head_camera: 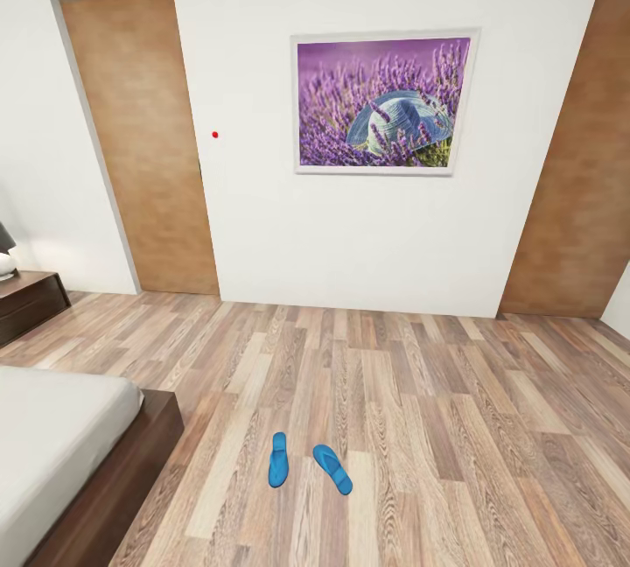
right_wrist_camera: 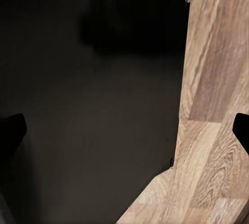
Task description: In the bedroom, move the book from the bed onto either nightstand, and place the two sandals side by side next to the bed.
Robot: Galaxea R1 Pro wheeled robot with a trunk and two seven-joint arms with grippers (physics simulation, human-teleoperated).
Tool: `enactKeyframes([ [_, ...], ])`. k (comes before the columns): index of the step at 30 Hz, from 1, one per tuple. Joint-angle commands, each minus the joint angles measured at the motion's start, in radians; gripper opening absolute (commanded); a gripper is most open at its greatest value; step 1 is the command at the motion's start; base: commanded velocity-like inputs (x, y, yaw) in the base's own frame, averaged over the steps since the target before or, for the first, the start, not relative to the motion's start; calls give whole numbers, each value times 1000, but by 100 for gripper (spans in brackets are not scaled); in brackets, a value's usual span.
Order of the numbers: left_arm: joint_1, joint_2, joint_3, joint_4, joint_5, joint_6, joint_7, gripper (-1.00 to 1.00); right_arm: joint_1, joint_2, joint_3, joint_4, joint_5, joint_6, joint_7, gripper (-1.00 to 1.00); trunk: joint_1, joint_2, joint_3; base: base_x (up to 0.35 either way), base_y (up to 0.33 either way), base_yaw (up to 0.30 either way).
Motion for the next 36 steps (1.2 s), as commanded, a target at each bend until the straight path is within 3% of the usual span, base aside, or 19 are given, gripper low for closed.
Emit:
enactKeyframes([
  [1, 1, 0, 0, -9, -1, 1, 0, 100, 0, 0, -2, -2, 1, -4, -2, 100, 0, 0, -1, 0, 0, 0],
  [10, 0, -13, 0, -59, 0, 1, 4, 100, -1, -4, -9, -46, 0, -13, -8, 100, 0, 0, -1, 0, 0, 0],
  [19, 0, -53, 0, -110, 51, -50, 7, 100, -7, -10, -20, -97, -3, -14, -52, 100, 0, 0, -1, 0, 0, 0],
  [20, 0, -61, 1, -838, 82, -70, 7, 100, -7, -24, -38, -444, -4, -14, -83, 100, 0, 0, -1, 0, 0, 0],
  [28, 0, -47, 17, -780, 87, -133, 6, 100, -8, -41, -243, -442, -19, -15, -83, 100, 0, 0, -1, 0, 0, 0],
  [33, 0, -36, 23, -749, 88, -244, 8, 100, -8, -42, -286, -441, -22, -19, -81, 100, 0, 0, -1, 0, 0, 0],
  [36, 0, -29, 28, -742, 89, -273, 9, 100, -8, -42, -292, -441, -22, -20, -81, 100, 0, 0, -1, 0, 0, 0],
])
